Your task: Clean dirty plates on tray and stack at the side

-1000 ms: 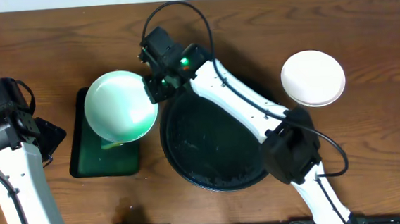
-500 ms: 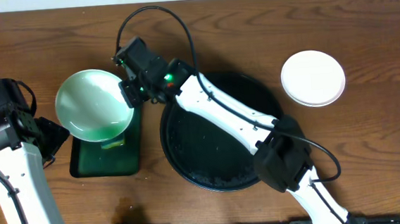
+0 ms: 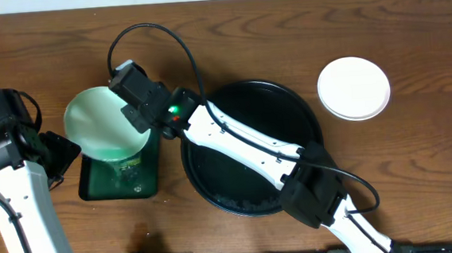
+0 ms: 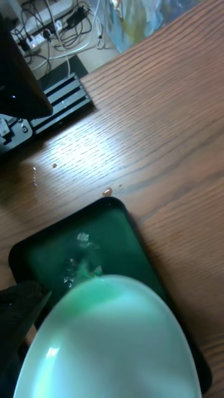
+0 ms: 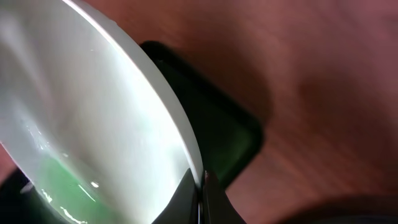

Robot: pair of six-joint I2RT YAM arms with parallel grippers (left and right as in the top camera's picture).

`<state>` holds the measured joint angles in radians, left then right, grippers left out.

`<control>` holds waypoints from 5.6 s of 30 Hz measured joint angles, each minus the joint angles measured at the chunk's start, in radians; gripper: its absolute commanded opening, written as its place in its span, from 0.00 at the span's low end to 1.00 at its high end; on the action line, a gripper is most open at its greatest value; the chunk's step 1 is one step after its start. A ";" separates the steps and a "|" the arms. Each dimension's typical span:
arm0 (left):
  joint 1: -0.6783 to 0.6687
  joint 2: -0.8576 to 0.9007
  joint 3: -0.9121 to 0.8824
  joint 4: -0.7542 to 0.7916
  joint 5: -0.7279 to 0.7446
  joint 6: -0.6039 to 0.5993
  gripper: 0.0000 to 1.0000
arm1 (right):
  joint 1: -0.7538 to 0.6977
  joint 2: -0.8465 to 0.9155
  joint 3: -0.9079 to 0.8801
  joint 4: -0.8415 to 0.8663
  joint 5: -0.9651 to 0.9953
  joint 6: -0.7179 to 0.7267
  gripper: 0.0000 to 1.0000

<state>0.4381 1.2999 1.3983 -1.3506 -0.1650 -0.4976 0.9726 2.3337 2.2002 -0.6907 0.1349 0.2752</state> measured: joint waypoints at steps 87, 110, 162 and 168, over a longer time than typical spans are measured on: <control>-0.420 0.280 0.000 0.193 0.137 0.167 0.84 | -0.764 -0.064 0.233 -0.895 0.028 0.142 0.01; -0.625 0.341 0.000 0.256 0.140 0.181 0.85 | -1.077 -0.072 -0.270 -0.770 0.034 0.171 0.01; -0.665 0.047 0.000 0.367 0.136 0.314 0.85 | -0.818 -0.448 -0.186 -0.549 -0.022 -0.191 0.66; -0.665 -0.192 0.000 0.343 0.136 0.354 0.85 | -0.715 -0.586 -0.185 -0.525 -0.023 -0.236 0.99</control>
<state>-0.2264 1.1076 1.3983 -1.0080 -0.0292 -0.1440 0.2573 1.7477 2.0148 -1.2152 0.1116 0.0391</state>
